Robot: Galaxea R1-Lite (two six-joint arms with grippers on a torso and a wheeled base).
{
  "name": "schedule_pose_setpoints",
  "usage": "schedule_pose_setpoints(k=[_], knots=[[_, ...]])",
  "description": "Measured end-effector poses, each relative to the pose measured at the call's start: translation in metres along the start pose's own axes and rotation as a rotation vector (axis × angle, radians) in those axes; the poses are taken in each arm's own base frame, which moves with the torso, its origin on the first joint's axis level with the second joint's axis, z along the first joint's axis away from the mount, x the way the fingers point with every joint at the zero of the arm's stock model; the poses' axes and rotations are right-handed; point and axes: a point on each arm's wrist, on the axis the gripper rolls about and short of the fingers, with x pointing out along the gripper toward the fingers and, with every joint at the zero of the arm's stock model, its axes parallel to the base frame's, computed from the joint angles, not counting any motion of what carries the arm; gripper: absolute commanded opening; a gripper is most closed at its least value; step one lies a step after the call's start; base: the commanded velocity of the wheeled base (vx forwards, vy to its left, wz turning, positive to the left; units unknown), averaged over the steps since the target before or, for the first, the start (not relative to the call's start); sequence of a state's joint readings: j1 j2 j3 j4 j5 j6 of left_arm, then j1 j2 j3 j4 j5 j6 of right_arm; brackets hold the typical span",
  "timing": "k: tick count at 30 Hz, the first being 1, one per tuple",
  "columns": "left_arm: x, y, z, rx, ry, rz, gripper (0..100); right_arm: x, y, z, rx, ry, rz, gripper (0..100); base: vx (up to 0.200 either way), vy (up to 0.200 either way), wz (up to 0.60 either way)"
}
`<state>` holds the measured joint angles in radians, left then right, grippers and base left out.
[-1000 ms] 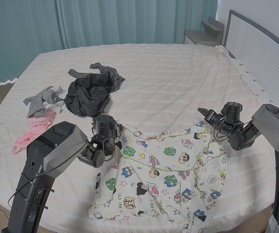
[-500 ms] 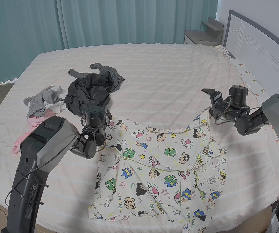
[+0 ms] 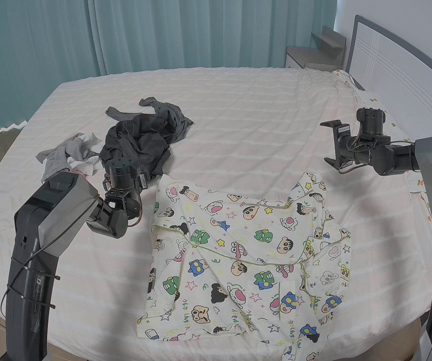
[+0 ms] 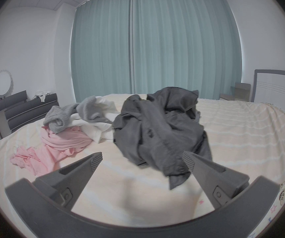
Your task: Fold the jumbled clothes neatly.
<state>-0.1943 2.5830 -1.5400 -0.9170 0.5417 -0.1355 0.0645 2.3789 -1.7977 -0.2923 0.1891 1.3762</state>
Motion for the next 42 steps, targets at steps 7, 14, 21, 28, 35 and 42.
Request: schedule_pose_setpoints(k=[7,14,21,28,35,42], knots=[[-0.014,0.016,0.001,-0.002,0.058,-0.005,100,-0.002,0.012,0.004,-0.056,-0.004,0.018,100,0.0,0.0,0.0],[-0.058,0.037,-0.001,-0.067,0.191,-0.053,100,-0.01,-0.019,-0.012,-0.144,0.059,-0.078,100,0.0,0.0,0.0],[-0.129,0.062,0.007,-0.229,0.362,-0.158,100,-0.018,-0.044,-0.039,-0.184,0.137,-0.154,100,0.0,0.0,0.0],[-0.207,0.086,0.035,-0.442,0.454,-0.264,100,-0.017,-0.06,-0.073,-0.237,0.206,-0.195,100,0.0,0.0,0.0],[-0.248,0.094,0.055,-0.543,0.459,-0.361,100,0.003,-0.076,-0.096,-0.289,0.183,-0.232,100,0.0,0.0,0.0],[-0.258,0.097,0.063,-0.558,0.44,-0.387,100,0.025,-0.081,-0.095,-0.312,0.099,-0.228,100,0.0,0.0,0.0]])
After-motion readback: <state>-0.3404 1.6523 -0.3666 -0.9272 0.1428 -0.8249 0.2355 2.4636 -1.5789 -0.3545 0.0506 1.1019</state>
